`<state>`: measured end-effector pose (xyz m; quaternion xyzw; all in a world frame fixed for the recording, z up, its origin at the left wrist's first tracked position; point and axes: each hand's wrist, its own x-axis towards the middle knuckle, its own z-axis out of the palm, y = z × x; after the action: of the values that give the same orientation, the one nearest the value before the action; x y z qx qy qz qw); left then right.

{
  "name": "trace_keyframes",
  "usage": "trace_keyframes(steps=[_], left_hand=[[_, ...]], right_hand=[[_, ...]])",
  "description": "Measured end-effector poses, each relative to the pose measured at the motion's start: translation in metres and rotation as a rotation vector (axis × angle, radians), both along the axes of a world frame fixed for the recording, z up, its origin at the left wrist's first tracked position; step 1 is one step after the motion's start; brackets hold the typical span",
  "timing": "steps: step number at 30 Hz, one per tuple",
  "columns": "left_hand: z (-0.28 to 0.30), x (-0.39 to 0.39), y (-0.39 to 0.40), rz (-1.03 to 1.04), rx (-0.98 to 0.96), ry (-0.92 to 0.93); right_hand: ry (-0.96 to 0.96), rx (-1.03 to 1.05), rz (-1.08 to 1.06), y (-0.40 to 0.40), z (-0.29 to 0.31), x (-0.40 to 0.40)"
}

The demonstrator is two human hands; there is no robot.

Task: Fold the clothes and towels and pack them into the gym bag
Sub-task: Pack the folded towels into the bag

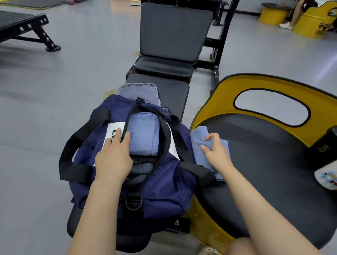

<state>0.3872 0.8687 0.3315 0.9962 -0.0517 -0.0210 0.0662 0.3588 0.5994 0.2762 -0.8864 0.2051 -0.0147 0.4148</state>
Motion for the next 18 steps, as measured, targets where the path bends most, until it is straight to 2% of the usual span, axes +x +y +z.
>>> trace_keyframes(steps=[5, 10, 18], left_hand=[[0.0, 0.0, 0.001, 0.001, -0.006, -0.001], [-0.001, 0.0, 0.002, -0.003, -0.003, -0.011], [0.002, 0.001, 0.007, -0.002, -0.021, -0.02]], right_hand=[[0.073, 0.101, -0.142, -0.006, -0.011, -0.003], [0.179, -0.036, -0.088, -0.009, -0.012, 0.0], [0.243, 0.13, -0.096, -0.013, -0.008, -0.002]])
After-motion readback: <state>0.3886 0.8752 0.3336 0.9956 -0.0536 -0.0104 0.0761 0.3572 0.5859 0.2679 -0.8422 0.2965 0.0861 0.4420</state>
